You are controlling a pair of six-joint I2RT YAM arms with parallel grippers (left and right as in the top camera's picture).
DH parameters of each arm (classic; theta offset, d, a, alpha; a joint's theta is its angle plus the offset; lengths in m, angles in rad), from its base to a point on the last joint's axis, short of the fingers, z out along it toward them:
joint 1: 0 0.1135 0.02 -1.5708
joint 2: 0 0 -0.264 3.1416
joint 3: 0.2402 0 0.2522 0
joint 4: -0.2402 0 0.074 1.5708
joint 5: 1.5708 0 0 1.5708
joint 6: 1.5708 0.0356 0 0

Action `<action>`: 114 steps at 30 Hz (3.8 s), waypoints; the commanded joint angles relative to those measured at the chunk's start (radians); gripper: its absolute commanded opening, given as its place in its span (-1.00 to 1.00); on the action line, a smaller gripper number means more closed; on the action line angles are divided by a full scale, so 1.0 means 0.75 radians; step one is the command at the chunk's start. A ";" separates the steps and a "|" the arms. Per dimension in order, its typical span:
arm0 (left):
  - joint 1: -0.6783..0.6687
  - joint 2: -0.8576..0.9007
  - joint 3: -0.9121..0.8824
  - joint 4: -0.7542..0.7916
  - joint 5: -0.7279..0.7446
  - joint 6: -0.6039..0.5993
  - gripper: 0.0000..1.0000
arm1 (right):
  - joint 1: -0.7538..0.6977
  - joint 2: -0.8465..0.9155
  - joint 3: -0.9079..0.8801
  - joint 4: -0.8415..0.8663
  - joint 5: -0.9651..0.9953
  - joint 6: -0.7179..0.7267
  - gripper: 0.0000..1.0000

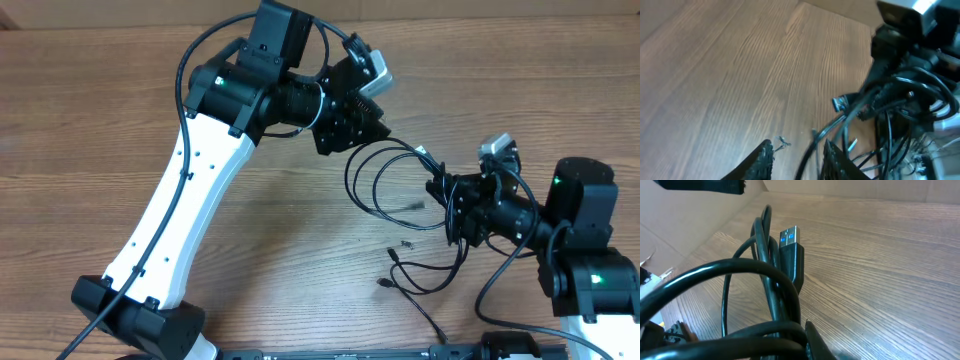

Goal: Untangle cables

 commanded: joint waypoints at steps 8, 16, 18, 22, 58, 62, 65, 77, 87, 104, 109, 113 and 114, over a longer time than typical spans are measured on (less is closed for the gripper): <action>-0.105 -0.009 0.015 -0.165 -0.035 0.585 -0.46 | -0.004 0.003 0.018 0.018 0.000 -0.012 -0.84; -0.195 -0.009 0.015 -0.174 -0.108 0.586 -0.60 | -0.004 0.003 0.018 0.028 -0.040 -0.012 -0.83; -0.214 -0.009 0.015 -0.168 -0.200 0.599 -0.68 | -0.004 0.003 0.018 0.027 -0.040 -0.012 -0.83; -0.220 -0.009 0.015 -0.141 -0.333 0.600 0.17 | -0.004 0.003 0.018 0.025 -0.039 -0.012 -0.83; -0.220 -0.003 0.015 -0.043 -0.398 0.600 0.83 | -0.004 0.027 0.018 0.027 -0.087 -0.012 -0.84; -0.221 0.028 0.015 -0.050 -0.385 0.599 0.37 | -0.004 0.027 0.018 0.027 -0.091 -0.012 -0.84; -0.221 0.029 0.015 -0.050 -0.384 0.599 -0.72 | -0.004 0.027 0.018 0.027 -0.090 -0.012 -0.84; -0.220 0.027 0.015 -0.083 -0.382 0.569 -0.92 | -0.004 0.027 0.018 0.026 -0.079 -0.011 -0.07; -0.219 0.027 0.015 -0.077 -0.382 0.444 -0.92 | -0.004 0.027 0.018 -0.024 0.035 -0.011 0.51; -0.187 0.027 0.015 -0.043 -0.548 0.069 -0.92 | -0.004 0.027 0.018 -0.058 0.354 -0.001 0.38; -0.183 0.027 0.015 -0.003 -0.517 -0.166 -0.91 | -0.004 0.027 0.018 -0.049 0.371 -0.002 0.33; -0.185 0.027 0.015 -0.002 -0.443 -0.205 -0.92 | -0.004 0.027 0.018 -0.027 0.371 -0.002 0.29; -0.185 0.027 0.015 -0.004 -0.425 -0.204 -0.92 | -0.004 0.027 0.018 -0.019 0.371 -0.002 0.29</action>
